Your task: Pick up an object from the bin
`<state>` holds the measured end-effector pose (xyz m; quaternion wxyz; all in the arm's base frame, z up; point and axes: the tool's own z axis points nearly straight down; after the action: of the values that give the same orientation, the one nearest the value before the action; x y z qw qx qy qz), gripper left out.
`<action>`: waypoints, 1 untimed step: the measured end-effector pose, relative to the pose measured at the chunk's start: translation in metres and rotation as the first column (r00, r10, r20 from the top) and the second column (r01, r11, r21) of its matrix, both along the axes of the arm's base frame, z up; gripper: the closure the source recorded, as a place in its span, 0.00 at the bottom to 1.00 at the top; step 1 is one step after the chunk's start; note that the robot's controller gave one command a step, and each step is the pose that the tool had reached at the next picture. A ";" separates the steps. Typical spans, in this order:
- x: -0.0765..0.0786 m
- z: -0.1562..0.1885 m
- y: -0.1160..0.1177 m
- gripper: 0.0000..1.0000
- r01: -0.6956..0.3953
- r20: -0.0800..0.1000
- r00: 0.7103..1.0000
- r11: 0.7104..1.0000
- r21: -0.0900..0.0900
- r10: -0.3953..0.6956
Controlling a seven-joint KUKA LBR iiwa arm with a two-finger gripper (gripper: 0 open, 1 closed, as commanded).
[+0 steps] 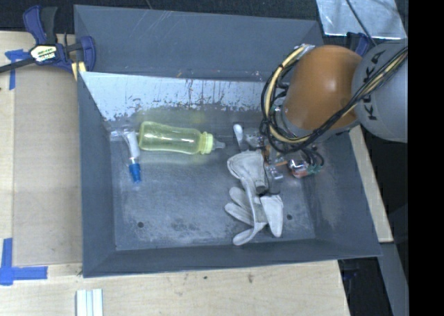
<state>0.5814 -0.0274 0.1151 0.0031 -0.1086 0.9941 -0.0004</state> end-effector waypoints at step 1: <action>0.014 -0.037 -0.025 1.00 0.162 0.004 0.987 0.987 -0.002 -0.162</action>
Offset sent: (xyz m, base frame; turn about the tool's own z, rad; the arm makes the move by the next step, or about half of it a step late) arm 0.0000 0.0000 0.0000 0.0000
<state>0.5958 -0.0524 0.0782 0.0047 -0.0275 0.9996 -0.0018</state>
